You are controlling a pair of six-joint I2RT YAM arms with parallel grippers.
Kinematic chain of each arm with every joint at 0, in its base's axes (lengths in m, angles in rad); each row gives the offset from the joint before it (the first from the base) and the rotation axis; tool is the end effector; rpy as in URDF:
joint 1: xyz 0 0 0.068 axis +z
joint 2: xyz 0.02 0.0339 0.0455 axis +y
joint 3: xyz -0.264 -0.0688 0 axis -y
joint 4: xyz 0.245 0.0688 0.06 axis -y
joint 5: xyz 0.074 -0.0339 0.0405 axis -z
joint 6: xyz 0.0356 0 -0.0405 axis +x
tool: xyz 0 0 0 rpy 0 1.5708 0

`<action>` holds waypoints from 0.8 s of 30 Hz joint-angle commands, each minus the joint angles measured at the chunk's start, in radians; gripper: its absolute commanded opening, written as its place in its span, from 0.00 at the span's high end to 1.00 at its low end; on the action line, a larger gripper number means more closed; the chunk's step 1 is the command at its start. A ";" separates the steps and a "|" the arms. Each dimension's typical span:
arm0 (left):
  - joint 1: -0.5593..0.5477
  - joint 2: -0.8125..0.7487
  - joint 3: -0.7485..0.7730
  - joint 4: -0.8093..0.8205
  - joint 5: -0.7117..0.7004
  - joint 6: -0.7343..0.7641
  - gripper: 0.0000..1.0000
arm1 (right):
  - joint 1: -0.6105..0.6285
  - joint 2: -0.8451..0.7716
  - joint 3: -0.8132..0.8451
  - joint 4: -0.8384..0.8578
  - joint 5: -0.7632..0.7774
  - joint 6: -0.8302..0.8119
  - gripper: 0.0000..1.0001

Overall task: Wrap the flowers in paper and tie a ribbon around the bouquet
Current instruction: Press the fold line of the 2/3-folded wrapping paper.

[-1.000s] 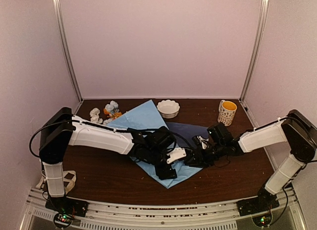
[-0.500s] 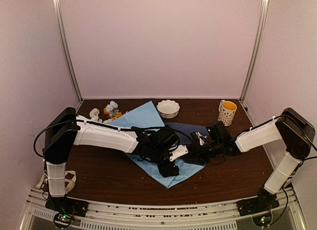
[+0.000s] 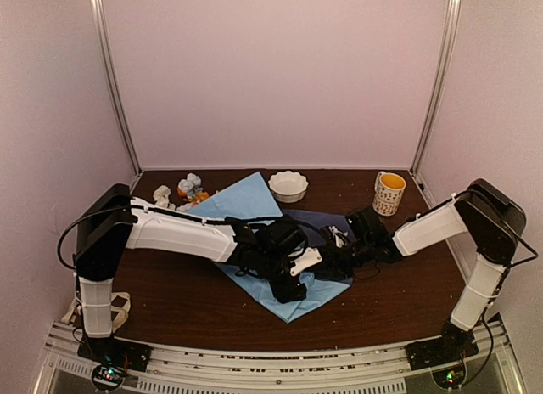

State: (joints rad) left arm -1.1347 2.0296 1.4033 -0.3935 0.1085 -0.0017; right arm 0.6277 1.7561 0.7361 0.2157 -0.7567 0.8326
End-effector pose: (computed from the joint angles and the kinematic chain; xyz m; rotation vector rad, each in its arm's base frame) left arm 0.1772 -0.3894 0.1620 1.4756 2.2432 -0.5313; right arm 0.2424 0.2061 0.1237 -0.1518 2.6860 1.5011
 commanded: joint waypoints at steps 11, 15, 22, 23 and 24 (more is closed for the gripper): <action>0.001 0.042 0.007 0.036 0.165 0.077 0.38 | -0.016 0.039 0.183 -0.183 -0.030 -0.182 0.99; 0.012 0.063 0.025 0.021 0.216 0.091 0.40 | -0.018 0.055 0.198 -0.225 0.015 -0.206 1.00; 0.067 0.091 -0.001 0.049 0.317 0.046 0.40 | -0.019 0.064 0.187 -0.260 0.078 -0.222 0.91; 0.074 0.093 -0.008 0.055 0.326 0.037 0.40 | -0.018 0.053 0.190 -0.288 0.098 -0.240 0.87; 0.078 0.093 -0.012 0.057 0.332 0.031 0.40 | -0.022 0.028 0.201 -0.340 0.138 -0.264 0.81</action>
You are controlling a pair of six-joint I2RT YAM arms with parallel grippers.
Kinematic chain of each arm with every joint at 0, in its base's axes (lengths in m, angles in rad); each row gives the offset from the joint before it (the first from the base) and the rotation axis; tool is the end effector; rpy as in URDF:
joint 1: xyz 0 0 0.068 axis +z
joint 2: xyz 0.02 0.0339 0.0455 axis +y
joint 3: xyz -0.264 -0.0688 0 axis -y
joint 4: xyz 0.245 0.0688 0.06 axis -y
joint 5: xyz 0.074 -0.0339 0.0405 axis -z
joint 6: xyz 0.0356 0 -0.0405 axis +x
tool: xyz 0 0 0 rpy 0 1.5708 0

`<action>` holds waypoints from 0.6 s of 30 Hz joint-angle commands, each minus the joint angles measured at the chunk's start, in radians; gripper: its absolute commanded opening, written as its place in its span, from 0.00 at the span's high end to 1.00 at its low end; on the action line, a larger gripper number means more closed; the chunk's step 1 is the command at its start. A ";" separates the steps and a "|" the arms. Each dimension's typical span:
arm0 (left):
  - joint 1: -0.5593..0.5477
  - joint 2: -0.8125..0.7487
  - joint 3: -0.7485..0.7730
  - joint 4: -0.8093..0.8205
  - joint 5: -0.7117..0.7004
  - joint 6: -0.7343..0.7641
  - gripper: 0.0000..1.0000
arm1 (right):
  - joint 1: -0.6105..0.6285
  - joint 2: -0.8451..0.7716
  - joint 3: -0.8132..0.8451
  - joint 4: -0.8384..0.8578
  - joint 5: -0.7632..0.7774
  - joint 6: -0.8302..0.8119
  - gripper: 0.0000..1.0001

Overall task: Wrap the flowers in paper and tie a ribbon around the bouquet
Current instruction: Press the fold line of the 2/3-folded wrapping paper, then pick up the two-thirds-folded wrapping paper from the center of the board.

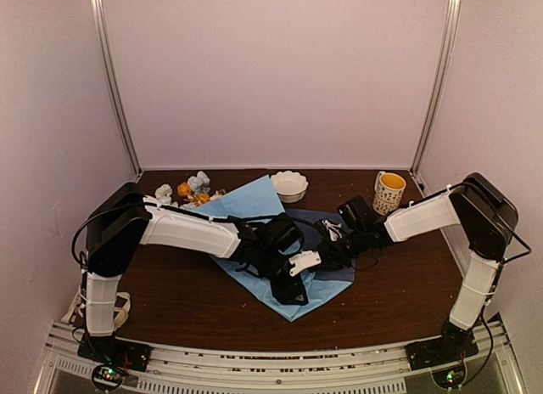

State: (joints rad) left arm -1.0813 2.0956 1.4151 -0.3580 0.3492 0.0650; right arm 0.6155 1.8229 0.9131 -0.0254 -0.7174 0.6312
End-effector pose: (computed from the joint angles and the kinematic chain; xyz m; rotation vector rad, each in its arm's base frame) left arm 0.1938 -0.3896 0.1419 1.5952 2.2288 -0.7850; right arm 0.2669 0.2174 0.1315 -0.3142 2.7231 1.3506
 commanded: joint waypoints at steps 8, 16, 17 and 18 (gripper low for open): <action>0.027 0.025 -0.030 0.025 0.096 -0.039 0.40 | -0.112 -0.247 -0.006 -0.363 0.327 -0.190 0.62; 0.027 0.023 -0.031 0.028 0.095 -0.041 0.40 | -0.119 -0.457 -0.226 -0.422 0.396 -0.127 0.54; 0.027 0.023 -0.031 0.028 0.096 -0.042 0.40 | -0.119 -0.478 -0.264 -0.396 0.371 -0.093 0.54; 0.027 0.023 -0.031 0.027 0.096 -0.043 0.40 | -0.117 -0.499 -0.301 -0.365 0.343 -0.054 0.53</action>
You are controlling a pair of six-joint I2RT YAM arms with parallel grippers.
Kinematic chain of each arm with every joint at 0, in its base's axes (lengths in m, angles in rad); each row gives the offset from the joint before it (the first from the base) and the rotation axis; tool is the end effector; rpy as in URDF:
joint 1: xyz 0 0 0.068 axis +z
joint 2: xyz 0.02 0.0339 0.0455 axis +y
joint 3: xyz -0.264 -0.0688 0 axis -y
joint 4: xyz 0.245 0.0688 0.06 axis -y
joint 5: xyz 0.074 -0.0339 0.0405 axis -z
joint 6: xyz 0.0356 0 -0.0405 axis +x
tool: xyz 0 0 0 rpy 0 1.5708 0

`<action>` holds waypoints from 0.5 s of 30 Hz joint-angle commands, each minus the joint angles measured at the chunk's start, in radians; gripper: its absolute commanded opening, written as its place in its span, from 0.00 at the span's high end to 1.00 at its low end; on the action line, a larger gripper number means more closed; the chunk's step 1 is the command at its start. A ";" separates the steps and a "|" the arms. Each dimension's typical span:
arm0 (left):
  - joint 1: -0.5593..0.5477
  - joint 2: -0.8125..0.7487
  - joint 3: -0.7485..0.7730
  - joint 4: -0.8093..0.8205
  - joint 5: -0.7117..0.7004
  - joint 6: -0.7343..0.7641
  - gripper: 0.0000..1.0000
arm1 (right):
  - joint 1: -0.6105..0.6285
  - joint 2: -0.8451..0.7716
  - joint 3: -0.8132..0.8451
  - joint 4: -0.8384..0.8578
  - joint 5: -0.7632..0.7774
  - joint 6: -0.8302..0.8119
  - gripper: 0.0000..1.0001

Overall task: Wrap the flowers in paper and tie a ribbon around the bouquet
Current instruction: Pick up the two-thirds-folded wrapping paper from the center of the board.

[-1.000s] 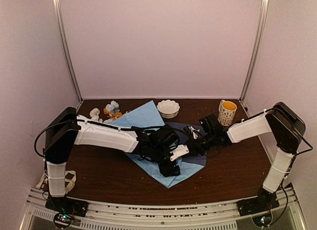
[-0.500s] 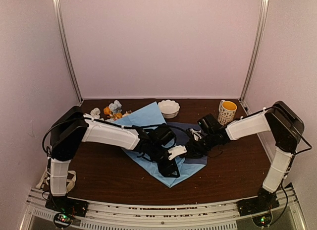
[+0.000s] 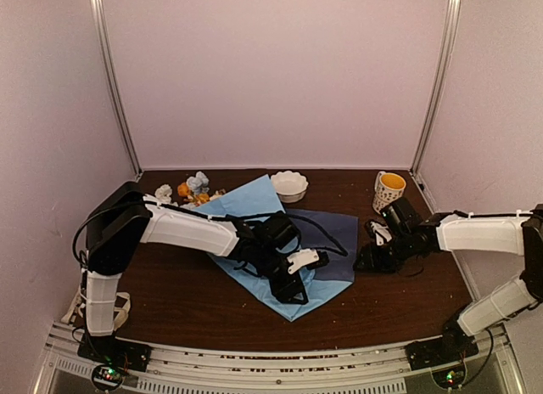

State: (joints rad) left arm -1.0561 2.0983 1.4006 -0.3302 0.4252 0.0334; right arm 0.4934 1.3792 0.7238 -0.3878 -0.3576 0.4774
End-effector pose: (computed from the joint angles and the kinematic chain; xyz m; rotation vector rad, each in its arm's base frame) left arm 0.2009 -0.3852 0.1391 1.5593 2.2561 -0.8882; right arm 0.2183 0.1315 0.1782 -0.1553 2.7330 0.7816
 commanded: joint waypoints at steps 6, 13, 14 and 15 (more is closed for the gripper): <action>0.003 0.019 -0.015 -0.007 0.019 -0.002 0.39 | 0.025 -0.106 -0.292 0.225 -0.142 0.305 0.52; 0.004 0.014 -0.017 -0.009 0.018 0.005 0.39 | 0.039 -0.048 -0.311 0.365 -0.173 0.410 0.56; 0.004 0.015 -0.018 -0.009 0.018 0.006 0.39 | 0.042 -0.036 -0.306 0.381 -0.176 0.419 0.57; 0.004 0.014 -0.018 -0.009 0.017 0.006 0.39 | 0.045 -0.021 -0.301 0.392 -0.187 0.426 0.57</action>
State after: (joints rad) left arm -1.0561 2.0983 1.4006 -0.3305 0.4267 0.0322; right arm 0.5228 1.3090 0.4335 -0.0757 -0.5167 0.8230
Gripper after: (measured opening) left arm 0.611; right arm 0.438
